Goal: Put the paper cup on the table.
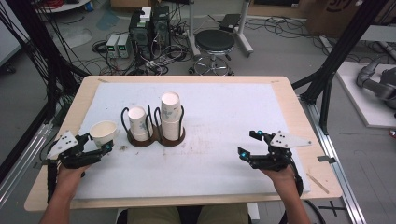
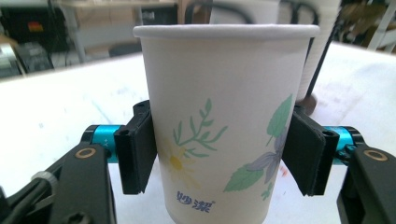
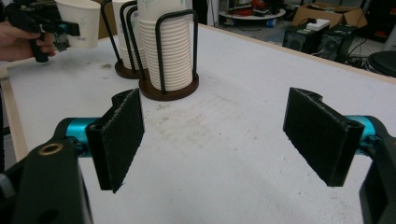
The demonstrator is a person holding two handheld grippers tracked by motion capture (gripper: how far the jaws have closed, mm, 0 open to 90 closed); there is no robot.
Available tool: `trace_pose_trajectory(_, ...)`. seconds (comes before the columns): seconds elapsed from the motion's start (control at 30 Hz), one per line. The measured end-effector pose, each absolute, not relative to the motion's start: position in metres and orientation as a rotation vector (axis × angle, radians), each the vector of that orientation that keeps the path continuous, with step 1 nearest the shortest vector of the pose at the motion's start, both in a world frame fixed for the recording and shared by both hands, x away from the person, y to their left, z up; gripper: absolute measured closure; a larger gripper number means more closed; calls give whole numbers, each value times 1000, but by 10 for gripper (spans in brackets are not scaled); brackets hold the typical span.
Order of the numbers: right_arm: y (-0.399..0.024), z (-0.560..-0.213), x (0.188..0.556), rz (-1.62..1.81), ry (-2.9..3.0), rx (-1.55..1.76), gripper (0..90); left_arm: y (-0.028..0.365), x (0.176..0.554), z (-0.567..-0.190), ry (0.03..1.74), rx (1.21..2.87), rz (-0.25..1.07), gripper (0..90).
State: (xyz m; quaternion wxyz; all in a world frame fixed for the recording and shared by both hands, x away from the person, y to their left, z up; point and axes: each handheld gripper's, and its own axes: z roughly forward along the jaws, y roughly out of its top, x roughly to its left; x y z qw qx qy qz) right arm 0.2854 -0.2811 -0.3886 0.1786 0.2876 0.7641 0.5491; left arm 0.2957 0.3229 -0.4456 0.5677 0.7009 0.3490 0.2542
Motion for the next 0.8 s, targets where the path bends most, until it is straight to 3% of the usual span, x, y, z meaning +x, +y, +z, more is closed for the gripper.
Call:
trace_pose_trajectory(0.5, -281, -389, 285, 1549, 2162, 807, 211, 314, 302, -452, 996, 1820, 617, 341)
trace_pose_trajectory(0.8, -282, -388, 284, 1551, 2160, 807, 211, 316, 287, -446, 1087, 1874, 599, 344)
